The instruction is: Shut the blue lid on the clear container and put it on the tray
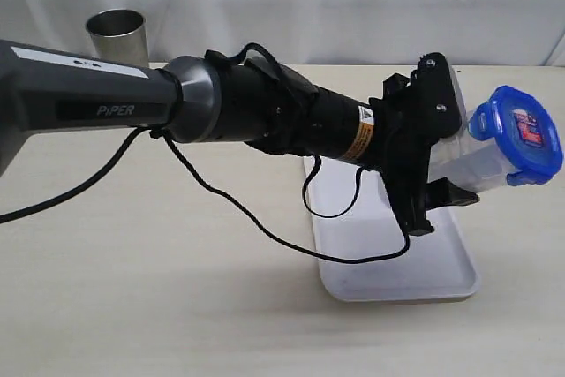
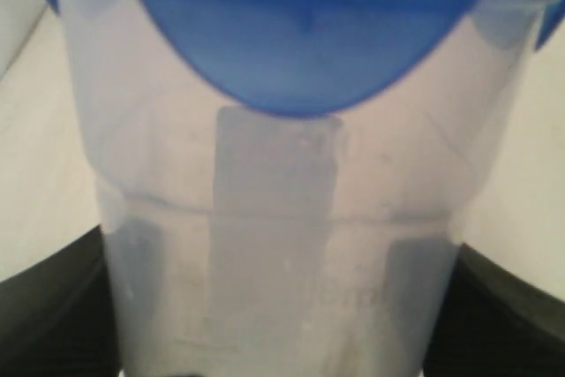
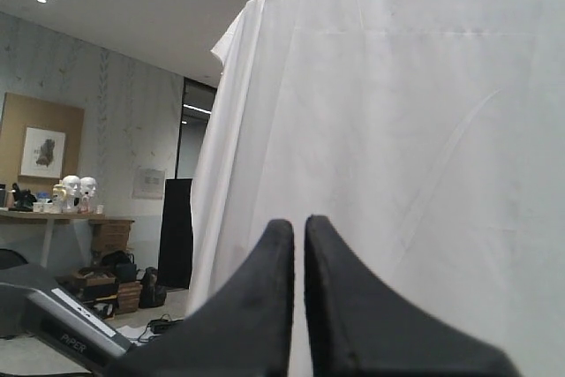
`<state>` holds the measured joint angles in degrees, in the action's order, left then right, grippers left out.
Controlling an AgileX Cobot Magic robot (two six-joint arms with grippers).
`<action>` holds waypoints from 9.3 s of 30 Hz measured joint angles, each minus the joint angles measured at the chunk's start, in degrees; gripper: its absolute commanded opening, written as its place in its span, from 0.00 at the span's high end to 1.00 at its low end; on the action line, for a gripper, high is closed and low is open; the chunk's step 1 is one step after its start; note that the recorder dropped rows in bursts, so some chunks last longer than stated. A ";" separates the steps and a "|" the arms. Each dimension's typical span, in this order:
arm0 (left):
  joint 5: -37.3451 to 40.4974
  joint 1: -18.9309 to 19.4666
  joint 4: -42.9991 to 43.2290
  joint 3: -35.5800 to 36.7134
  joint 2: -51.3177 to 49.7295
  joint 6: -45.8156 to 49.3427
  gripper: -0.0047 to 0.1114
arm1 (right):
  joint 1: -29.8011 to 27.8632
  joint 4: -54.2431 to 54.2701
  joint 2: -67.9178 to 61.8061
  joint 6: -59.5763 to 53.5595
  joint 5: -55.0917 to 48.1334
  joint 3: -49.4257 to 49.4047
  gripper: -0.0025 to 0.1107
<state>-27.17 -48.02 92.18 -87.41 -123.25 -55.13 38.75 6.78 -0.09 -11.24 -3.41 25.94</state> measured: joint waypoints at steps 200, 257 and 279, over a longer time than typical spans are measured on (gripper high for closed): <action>14.85 20.73 2.73 63.36 120.53 -32.01 0.96 | 0.00 1.11 0.00 0.00 1.59 -6.52 0.94; 27.54 44.03 -95.07 83.18 121.90 61.00 0.96 | 0.00 1.20 0.00 0.00 1.49 -6.52 0.94; 37.05 44.68 -94.41 87.23 123.06 61.68 0.96 | 0.00 1.20 0.00 0.00 1.49 -6.52 0.94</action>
<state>9.88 -3.34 -2.23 -0.19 -0.20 6.54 38.75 7.98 -0.09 -11.24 -1.92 19.42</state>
